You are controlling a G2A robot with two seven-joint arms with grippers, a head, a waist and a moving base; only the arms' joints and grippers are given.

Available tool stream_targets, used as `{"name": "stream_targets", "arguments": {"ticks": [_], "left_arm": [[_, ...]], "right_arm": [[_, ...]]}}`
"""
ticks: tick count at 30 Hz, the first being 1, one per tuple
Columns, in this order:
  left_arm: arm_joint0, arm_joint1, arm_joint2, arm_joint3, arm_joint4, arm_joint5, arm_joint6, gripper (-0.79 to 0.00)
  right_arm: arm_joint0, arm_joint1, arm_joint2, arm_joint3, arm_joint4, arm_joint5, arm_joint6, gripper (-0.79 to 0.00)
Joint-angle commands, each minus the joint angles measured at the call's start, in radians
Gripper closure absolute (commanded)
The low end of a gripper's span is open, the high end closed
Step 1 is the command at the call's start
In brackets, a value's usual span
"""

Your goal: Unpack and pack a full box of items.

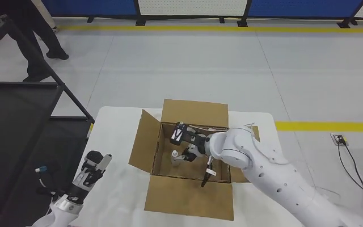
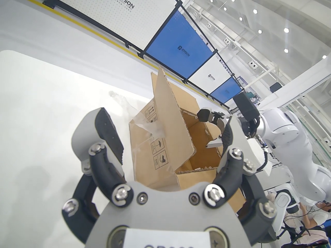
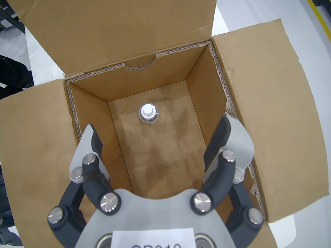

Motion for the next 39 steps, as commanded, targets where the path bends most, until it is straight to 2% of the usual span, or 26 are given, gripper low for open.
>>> {"name": "stream_targets", "arguments": {"ticks": [1, 9, 12, 15, 24, 30, 31, 32, 33, 34, 39], "left_arm": [[0.000, 0.000, 0.000, 0.000, 0.000, 0.000, 0.000, -0.785], [0.000, 0.000, 0.000, 0.000, 0.000, 0.000, 0.000, -0.785], [-0.003, 0.000, 0.006, -0.004, 0.001, 0.015, 0.002, -0.785], [-0.011, 0.002, 0.013, -0.013, 0.021, 0.030, -0.005, -0.785], [0.017, 0.003, -0.010, -0.030, 0.020, 0.043, 0.032, -0.785], [0.029, 0.003, -0.020, -0.033, 0.017, 0.045, 0.052, -0.785], [0.029, 0.003, -0.020, -0.033, 0.017, 0.045, 0.052, -0.785], [0.029, 0.003, -0.020, -0.033, 0.017, 0.045, 0.052, -0.785], [0.029, 0.003, -0.020, -0.033, 0.017, 0.045, 0.052, -0.785], [0.029, 0.003, -0.020, -0.033, 0.017, 0.045, 0.052, -0.785], [0.029, 0.003, -0.020, -0.033, 0.017, 0.045, 0.052, -0.785]], "right_arm": [[-0.002, 0.002, 0.003, -0.003, -0.001, -0.001, 0.001, -0.785], [-0.002, 0.002, 0.003, -0.003, -0.001, -0.001, 0.001, -0.785], [-0.037, 0.000, 0.001, -0.010, -0.039, 0.074, -0.026, -0.785], [-0.024, -0.020, -0.026, 0.036, -0.021, 0.035, -0.028, -0.785], [0.106, -0.171, -0.194, 0.355, 0.025, -0.070, -0.058, -0.785], [0.145, -0.272, -0.268, 0.537, -0.004, -0.089, -0.116, -0.785], [0.150, -0.287, -0.276, 0.565, -0.004, -0.096, -0.117, -0.566], [0.155, -0.301, -0.282, 0.592, -0.003, -0.103, -0.116, -0.311], [0.160, -0.314, -0.287, 0.616, -0.003, -0.109, -0.118, -0.225], [0.163, -0.326, -0.292, 0.640, -0.003, -0.118, -0.119, 0.000], [0.175, -0.378, -0.305, 0.733, -0.008, -0.123, -0.121, 0.000]]}}
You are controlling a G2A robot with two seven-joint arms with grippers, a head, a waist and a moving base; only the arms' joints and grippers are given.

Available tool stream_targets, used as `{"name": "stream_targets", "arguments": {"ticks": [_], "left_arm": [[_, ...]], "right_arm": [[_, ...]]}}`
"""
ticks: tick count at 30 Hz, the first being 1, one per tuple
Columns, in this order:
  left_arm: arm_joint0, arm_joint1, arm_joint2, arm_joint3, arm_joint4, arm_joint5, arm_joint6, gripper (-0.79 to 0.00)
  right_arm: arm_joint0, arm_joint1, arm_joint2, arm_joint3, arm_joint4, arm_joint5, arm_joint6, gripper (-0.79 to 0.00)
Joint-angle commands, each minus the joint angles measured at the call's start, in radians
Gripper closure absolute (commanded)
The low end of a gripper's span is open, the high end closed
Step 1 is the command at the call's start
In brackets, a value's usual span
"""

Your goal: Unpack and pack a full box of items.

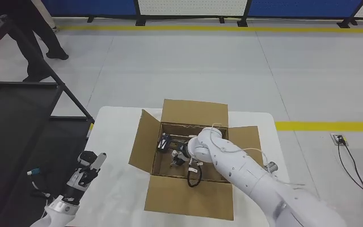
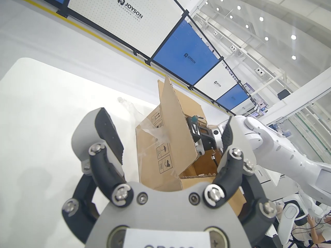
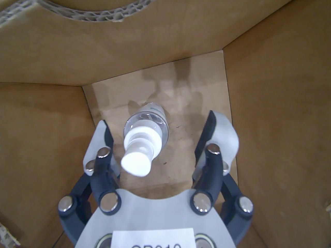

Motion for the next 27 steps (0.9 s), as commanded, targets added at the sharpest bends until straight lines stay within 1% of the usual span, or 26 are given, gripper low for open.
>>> {"name": "stream_targets", "arguments": {"ticks": [1, 4, 7, 9, 14, 18, 21, 24, 27], "left_arm": [[0.000, 0.000, 0.000, 0.000, 0.000, 0.000, 0.000, -0.785], [0.000, 0.000, 0.000, 0.000, 0.000, 0.000, 0.000, -0.785], [0.000, 0.000, 0.000, 0.000, 0.000, 0.000, 0.000, -0.785], [0.000, 0.000, 0.000, 0.000, 0.000, 0.000, 0.000, -0.785], [0.000, 0.000, 0.000, 0.000, 0.000, 0.000, 0.000, -0.785], [0.000, 0.000, 0.000, 0.000, 0.000, 0.000, 0.000, -0.785], [0.000, 0.000, 0.000, 0.000, 0.000, 0.000, 0.000, -0.785], [0.000, 0.000, 0.000, 0.000, 0.000, 0.000, 0.000, -0.785], [0.000, 0.000, 0.000, 0.000, 0.000, 0.000, 0.000, -0.785]], "right_arm": [[0.002, -0.015, -0.001, 0.030, -0.002, -0.009, -0.008, 0.000], [0.004, -0.033, 0.001, 0.063, -0.005, -0.030, -0.031, 0.000], [0.010, -0.037, 0.015, 0.093, -0.005, -0.084, -0.092, 0.000], [0.017, -0.030, 0.027, 0.107, -0.013, -0.149, -0.142, 0.000], [0.037, 0.010, 0.063, 0.101, -0.060, -0.242, -0.214, 0.000], [0.025, 0.070, 0.109, 0.018, -0.113, -0.270, -0.245, 0.000], [-0.014, 0.135, 0.165, -0.104, -0.161, -0.272, -0.260, 0.000], [-0.094, 0.216, 0.252, -0.286, -0.215, -0.249, -0.233, 0.000], [-0.223, 0.306, 0.382, -0.523, -0.255, -0.234, -0.155, 0.000]]}}
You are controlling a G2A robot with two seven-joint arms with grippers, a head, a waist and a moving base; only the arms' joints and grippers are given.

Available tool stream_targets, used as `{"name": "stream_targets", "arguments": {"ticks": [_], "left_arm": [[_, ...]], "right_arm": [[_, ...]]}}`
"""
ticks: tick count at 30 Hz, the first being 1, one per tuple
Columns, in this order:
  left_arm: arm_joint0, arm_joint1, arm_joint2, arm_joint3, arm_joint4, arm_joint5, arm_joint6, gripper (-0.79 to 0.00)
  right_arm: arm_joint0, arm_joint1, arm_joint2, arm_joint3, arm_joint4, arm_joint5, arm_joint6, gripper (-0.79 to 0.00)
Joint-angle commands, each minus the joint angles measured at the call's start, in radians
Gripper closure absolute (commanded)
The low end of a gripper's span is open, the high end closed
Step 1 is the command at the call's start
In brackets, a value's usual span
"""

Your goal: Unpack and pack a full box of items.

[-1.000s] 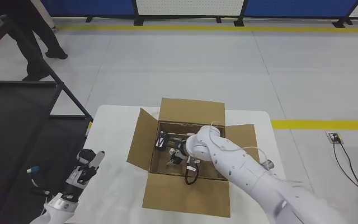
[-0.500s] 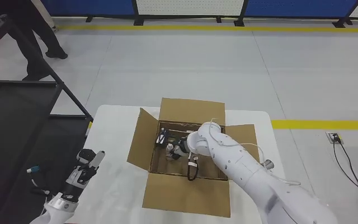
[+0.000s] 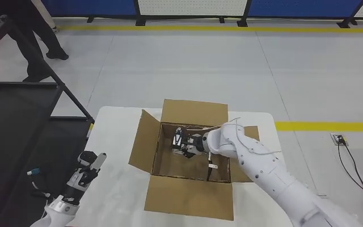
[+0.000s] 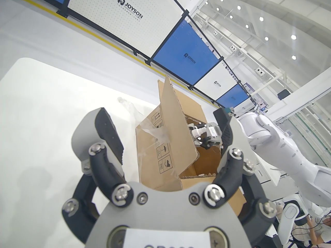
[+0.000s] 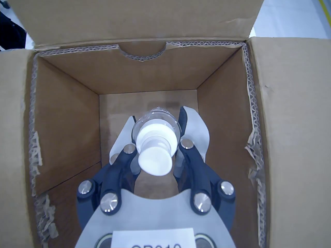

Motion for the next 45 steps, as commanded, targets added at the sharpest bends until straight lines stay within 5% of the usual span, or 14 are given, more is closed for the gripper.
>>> {"name": "stream_targets", "arguments": {"ticks": [1, 7, 26, 30, 36, 41, 45], "left_arm": [[0.000, 0.000, 0.000, 0.000, 0.000, 0.000, 0.000, -0.785], [0.000, 0.000, 0.000, 0.000, 0.000, 0.000, 0.000, -0.785], [0.000, 0.000, 0.000, 0.000, 0.000, 0.000, 0.000, -0.785], [0.000, 0.000, 0.000, 0.000, 0.000, 0.000, 0.000, -0.785], [0.000, 0.000, 0.000, 0.000, 0.000, 0.000, 0.000, -0.785], [0.000, 0.000, 0.000, 0.000, 0.000, 0.000, 0.000, -0.785], [0.000, 0.000, 0.000, 0.000, 0.000, 0.000, 0.000, -0.785]], "right_arm": [[-0.108, 0.063, 0.109, -0.190, -0.019, 0.020, 0.072, 0.000], [-0.432, 0.181, 0.403, -0.617, -0.045, 0.050, 0.217, 0.000], [-0.466, 0.190, 0.463, -0.649, -0.033, 0.064, 0.142, 0.000], [-0.567, 0.221, 0.635, -0.754, -0.006, 0.046, 0.084, 0.000], [-0.855, 0.266, 1.017, -0.933, 0.052, 0.001, 0.000, 0.000], [-1.131, 0.270, 1.303, -1.005, 0.075, 0.040, -0.118, 0.000], [-1.314, 0.259, 1.429, -0.989, 0.079, 0.039, -0.223, 0.000]]}}
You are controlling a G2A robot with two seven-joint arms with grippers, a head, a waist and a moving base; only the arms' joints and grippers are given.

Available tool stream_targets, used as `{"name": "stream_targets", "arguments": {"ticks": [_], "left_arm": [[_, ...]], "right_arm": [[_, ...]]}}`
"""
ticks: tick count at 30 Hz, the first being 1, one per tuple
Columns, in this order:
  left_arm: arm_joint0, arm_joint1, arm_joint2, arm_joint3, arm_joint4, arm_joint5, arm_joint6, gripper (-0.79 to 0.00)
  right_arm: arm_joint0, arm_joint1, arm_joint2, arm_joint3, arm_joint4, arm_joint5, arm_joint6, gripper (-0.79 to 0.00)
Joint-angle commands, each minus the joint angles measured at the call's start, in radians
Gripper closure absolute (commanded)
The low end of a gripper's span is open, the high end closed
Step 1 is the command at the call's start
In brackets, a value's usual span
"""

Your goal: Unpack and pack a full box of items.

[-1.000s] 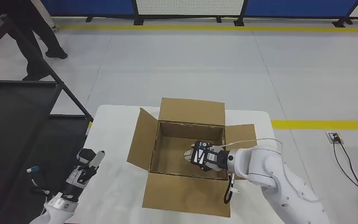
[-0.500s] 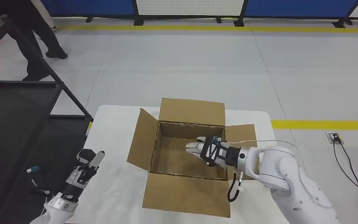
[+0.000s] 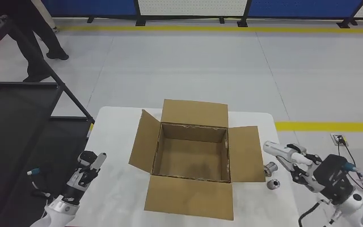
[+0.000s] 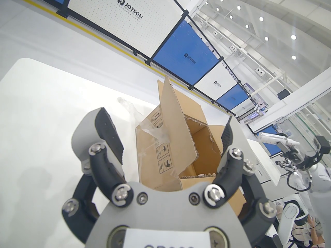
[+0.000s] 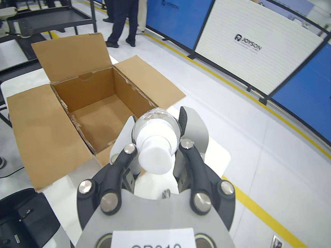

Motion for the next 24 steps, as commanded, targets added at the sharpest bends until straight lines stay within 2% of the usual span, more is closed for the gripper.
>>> {"name": "stream_targets", "arguments": {"ticks": [1, 5, 13, 24], "left_arm": [[0.000, 0.000, 0.000, 0.000, 0.000, 0.000, 0.000, -0.785], [0.000, 0.000, 0.000, 0.000, 0.000, 0.000, 0.000, -0.785], [0.000, 0.000, 0.000, 0.000, 0.000, 0.000, 0.000, -0.785], [0.000, 0.000, 0.000, 0.000, 0.000, 0.000, 0.000, -0.785]], "right_arm": [[-0.084, -0.005, 0.040, 0.023, 0.005, -0.007, -0.039, 0.000], [-0.136, -0.006, 0.030, 0.088, -0.007, -0.032, -0.015, 0.000], [-0.067, 0.015, -0.082, 0.215, -0.020, -0.159, 0.164, 0.000], [0.092, 0.037, -0.214, 0.348, -0.001, -0.091, 0.428, 0.000]]}}
